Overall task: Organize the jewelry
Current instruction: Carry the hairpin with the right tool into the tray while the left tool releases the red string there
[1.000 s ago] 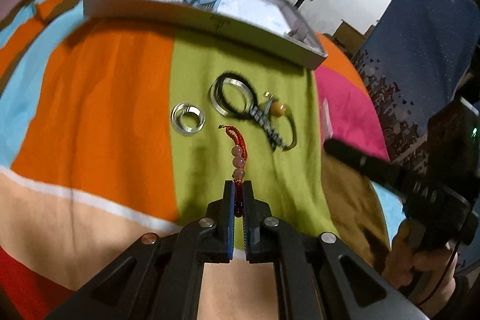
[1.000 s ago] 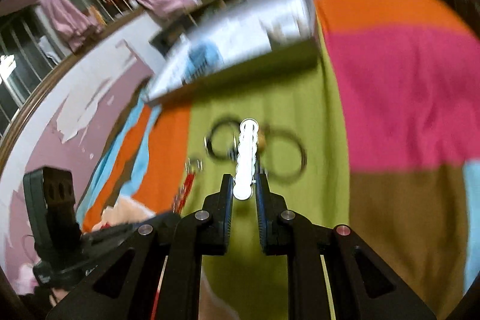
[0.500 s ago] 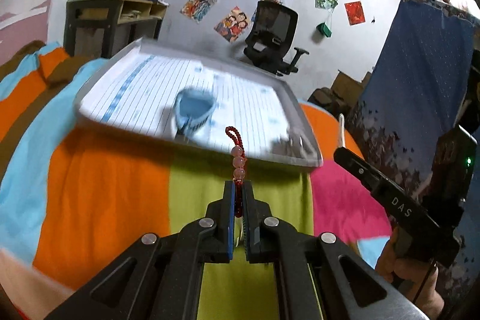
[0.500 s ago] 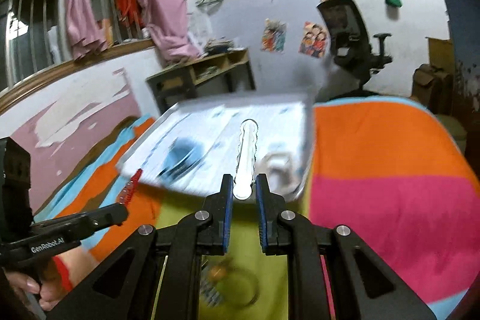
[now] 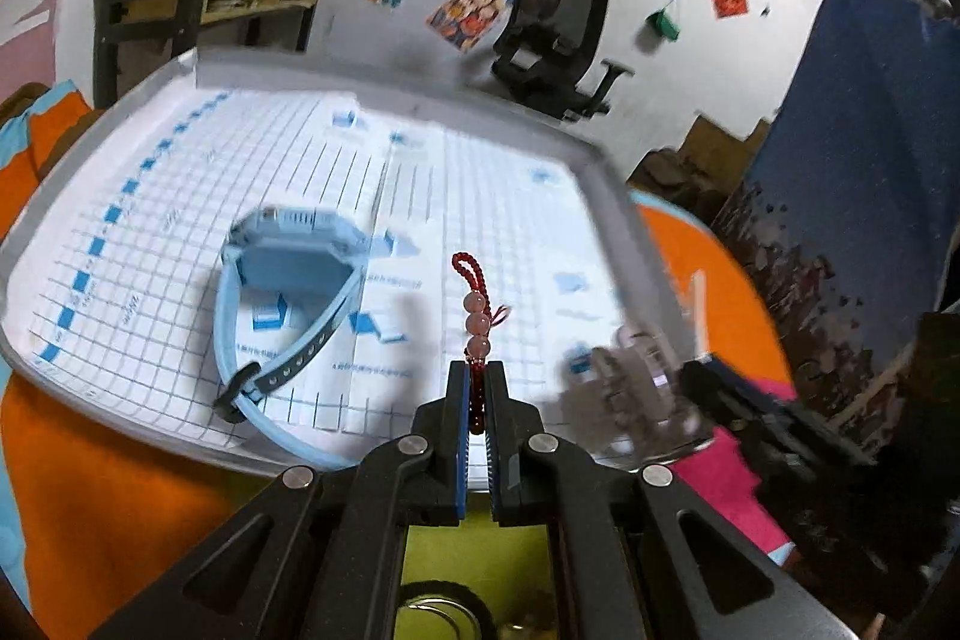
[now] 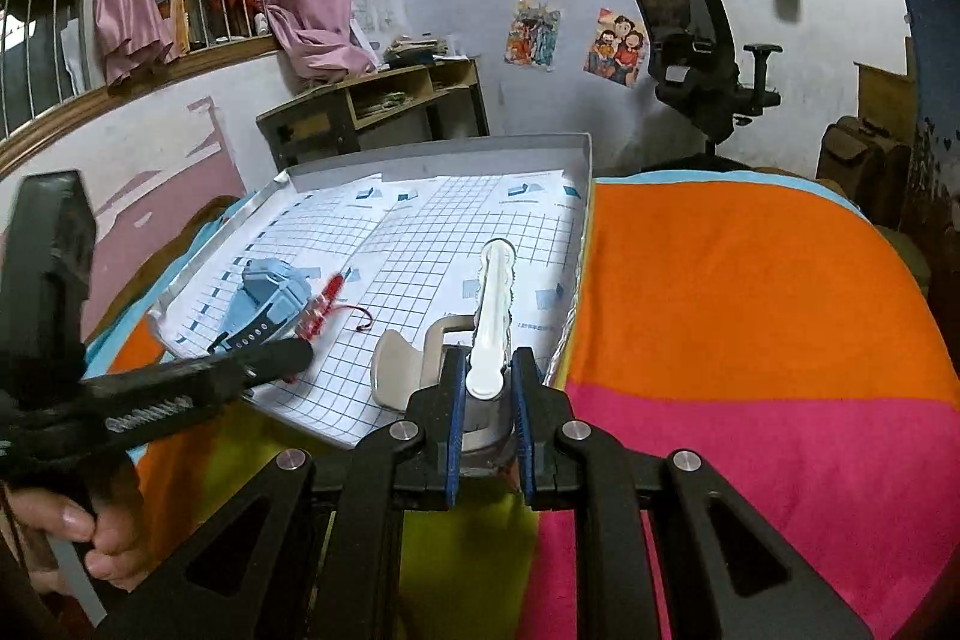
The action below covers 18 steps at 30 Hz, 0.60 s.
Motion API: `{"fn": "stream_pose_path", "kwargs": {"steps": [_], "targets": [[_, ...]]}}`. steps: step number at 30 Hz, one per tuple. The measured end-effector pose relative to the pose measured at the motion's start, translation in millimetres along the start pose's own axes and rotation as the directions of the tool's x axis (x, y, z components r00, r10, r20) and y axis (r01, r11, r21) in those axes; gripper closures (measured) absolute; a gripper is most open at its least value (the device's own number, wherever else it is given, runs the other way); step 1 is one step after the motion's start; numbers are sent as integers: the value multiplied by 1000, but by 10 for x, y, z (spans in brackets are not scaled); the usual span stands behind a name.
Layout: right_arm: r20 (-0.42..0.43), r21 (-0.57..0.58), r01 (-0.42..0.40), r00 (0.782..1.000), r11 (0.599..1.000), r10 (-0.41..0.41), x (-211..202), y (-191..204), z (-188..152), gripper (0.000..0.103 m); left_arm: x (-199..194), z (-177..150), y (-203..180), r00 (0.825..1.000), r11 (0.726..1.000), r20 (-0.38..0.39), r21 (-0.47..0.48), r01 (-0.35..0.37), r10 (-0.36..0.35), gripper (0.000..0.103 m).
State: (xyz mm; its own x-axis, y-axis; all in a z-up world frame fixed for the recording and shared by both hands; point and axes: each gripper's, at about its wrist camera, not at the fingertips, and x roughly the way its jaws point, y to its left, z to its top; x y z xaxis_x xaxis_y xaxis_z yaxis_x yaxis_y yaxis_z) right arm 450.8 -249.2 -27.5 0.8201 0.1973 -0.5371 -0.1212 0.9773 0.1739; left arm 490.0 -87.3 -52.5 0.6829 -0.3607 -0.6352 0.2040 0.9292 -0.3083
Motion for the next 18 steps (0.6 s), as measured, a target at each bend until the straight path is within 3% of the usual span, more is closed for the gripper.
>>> {"fn": "stream_pose_path", "kwargs": {"steps": [4,9,12,15,18], "targets": [[-8,-5,-9,1000,1000,9,10,-6,-28,87,-16,-71,-25,1000,1000,1,-11,-23,23,97],[21,-40,-13,1000,999,14,-73,31,-42,78,-131,-78,41,1000,997,-3,-73,1,-1,92],[59,-47,4,998,999,-1,-177,14,-11,65,-247,-86,63,1000,998,22,-69,-5,7,87],[102,-24,3,995,1000,-1,-310,-28,54,61,-412,-91,32,999,999,52,-32,-16,17,77],[169,-7,-5,986,1000,6,-533,-50,114,39,-658,-93,-11,994,1000,108,-13,-12,13,60]]}}
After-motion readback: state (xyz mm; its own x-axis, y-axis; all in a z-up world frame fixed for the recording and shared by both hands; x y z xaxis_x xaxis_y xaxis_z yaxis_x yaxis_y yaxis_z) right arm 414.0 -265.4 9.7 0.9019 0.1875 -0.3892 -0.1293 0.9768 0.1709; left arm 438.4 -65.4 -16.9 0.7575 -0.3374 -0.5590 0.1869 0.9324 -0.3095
